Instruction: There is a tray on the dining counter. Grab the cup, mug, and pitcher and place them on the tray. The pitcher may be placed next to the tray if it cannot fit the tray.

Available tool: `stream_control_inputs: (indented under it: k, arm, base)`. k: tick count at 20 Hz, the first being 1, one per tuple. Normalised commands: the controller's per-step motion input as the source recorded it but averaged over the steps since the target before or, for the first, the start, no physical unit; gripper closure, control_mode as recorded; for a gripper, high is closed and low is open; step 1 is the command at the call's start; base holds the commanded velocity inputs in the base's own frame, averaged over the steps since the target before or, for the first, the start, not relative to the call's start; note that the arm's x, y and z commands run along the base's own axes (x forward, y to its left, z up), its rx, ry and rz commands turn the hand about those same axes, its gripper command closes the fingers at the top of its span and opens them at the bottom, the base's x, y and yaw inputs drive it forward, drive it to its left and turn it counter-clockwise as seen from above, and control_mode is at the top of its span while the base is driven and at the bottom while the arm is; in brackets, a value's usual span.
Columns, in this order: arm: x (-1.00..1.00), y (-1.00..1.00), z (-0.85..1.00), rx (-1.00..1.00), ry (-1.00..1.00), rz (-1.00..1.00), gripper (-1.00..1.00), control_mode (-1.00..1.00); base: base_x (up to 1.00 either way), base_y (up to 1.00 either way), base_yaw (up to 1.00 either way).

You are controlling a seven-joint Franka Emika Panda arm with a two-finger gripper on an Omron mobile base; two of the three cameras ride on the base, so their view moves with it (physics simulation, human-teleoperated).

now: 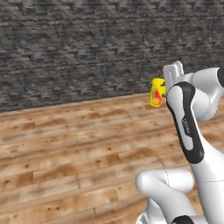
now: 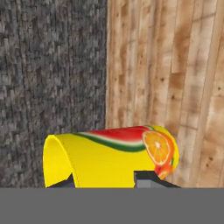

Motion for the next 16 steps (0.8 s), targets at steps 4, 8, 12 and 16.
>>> stream_control_inputs:
  k: [4, 8, 12, 16]
  arm:
    - [0.0, 0.0, 0.0, 0.0, 0.0, 0.0, 1.0, 1.0]
    - [0.0, 0.0, 0.0, 0.0, 0.0, 0.0, 1.0, 1.0]
    - [0.0, 0.0, 0.0, 0.0, 0.0, 0.0, 1.0, 1.0]
    - [0.0, 0.0, 0.0, 0.0, 0.0, 0.0, 1.0, 1.0]
  base:
    - [1.0, -0.31, -0.17]
    - [1.0, -0.26, -0.17]
    - [1.0, -0.15, -0.31]
    - [1.0, -0.13, -0.35]
